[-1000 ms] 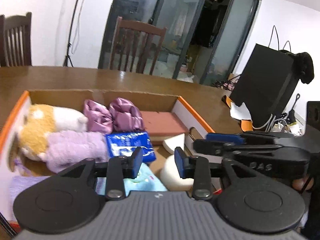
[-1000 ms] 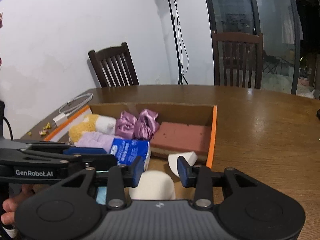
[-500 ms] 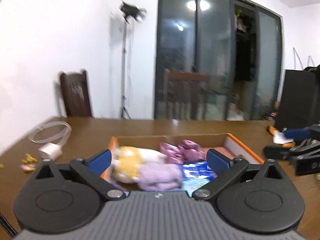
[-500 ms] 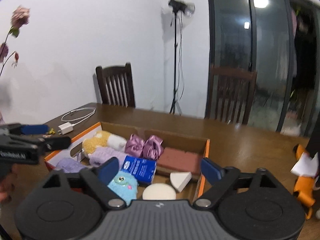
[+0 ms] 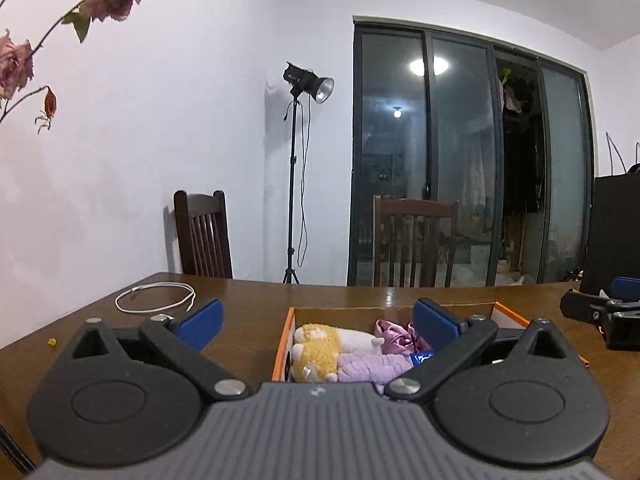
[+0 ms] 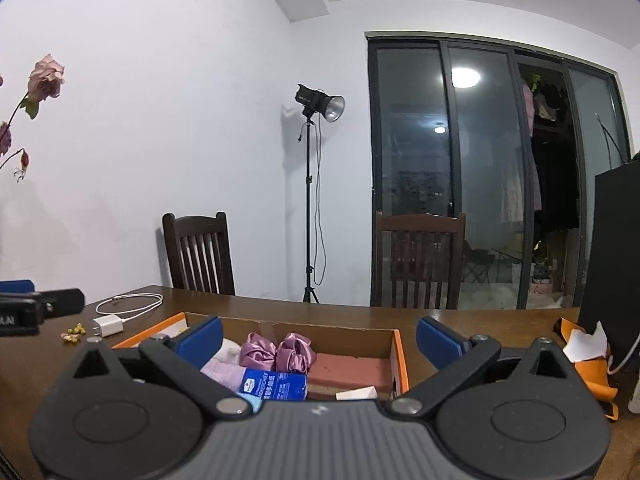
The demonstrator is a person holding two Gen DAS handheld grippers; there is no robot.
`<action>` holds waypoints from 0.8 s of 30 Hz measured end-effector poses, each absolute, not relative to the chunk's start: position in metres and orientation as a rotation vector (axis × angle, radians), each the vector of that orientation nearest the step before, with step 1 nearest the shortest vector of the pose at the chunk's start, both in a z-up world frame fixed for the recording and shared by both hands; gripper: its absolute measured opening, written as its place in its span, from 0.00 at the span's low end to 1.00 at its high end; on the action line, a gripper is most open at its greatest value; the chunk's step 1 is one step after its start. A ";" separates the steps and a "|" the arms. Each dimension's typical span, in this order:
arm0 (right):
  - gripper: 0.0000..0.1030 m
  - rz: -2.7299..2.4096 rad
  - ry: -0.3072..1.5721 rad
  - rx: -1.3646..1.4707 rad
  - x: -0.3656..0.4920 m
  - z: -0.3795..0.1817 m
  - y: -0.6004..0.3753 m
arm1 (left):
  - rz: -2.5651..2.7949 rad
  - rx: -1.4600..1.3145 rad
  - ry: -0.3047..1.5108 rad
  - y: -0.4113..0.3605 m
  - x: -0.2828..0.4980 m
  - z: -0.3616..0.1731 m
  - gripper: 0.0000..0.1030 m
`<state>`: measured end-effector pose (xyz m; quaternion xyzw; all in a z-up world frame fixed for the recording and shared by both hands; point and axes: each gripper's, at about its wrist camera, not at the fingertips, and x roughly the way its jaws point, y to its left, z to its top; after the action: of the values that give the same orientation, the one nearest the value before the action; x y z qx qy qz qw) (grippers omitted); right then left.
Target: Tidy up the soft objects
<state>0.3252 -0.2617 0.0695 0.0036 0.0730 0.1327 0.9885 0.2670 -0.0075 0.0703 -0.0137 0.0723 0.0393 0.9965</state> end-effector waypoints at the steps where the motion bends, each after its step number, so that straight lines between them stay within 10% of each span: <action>1: 1.00 0.264 0.147 0.009 0.322 0.069 -0.263 | 0.076 -0.028 0.141 -0.008 0.264 0.071 1.00; 24: 1.00 0.291 0.206 -0.004 0.127 0.051 -0.268 | -0.015 -0.009 0.130 -0.029 0.069 0.062 1.00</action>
<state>0.1267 -0.2678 0.0507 -0.0021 0.1024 0.1449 0.9841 0.0690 -0.0294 0.0621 -0.0045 0.0648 -0.0077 0.9979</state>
